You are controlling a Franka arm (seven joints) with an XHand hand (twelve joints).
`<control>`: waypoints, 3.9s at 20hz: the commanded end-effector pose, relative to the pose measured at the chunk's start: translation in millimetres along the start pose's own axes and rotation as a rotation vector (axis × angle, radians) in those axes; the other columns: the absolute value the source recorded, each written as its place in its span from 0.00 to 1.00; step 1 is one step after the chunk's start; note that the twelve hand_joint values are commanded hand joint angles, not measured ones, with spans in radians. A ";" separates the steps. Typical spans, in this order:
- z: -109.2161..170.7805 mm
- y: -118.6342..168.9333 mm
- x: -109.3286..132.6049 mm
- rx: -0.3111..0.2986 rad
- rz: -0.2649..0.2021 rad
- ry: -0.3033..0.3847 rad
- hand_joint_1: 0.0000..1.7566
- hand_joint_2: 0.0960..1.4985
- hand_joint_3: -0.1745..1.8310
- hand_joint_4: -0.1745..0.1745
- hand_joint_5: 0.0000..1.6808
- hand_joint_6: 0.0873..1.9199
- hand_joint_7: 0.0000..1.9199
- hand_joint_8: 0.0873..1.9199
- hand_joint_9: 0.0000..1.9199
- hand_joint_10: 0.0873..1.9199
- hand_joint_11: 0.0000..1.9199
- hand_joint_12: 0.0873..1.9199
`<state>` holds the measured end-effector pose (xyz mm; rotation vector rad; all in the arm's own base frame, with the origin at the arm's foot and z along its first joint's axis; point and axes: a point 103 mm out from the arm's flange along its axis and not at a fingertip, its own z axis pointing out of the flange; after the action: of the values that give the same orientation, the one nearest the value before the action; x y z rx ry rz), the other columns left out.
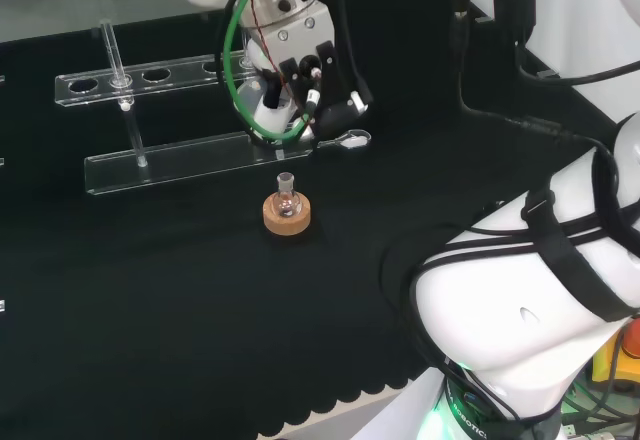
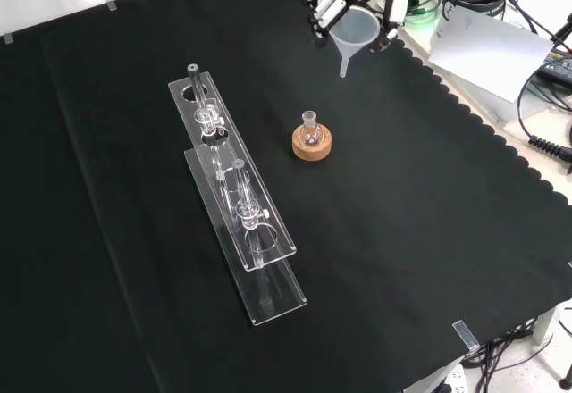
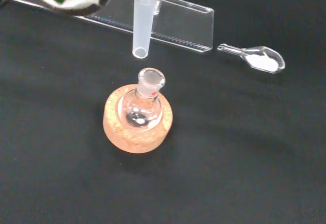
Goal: Place the funnel on the round-bottom flask.
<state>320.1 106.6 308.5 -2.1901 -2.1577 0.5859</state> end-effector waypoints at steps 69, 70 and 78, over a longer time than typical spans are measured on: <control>68.2 84.5 -5.7 0.025 -0.060 0.075 0.53 0.41 0.46 0.47 0.46 0.39 0.37 0.31 0.54 0.18 0.38 0.61; 69.1 85.0 -6.0 0.028 -0.060 0.074 0.53 0.41 0.46 0.47 0.46 0.39 0.37 0.31 0.54 0.18 0.38 0.61; 70.3 86.3 -9.5 0.027 -0.058 0.073 0.53 0.41 0.46 0.47 0.45 0.39 0.37 0.31 0.54 0.18 0.38 0.61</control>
<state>384.7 78.1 221.3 -2.0882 -2.1517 0.5279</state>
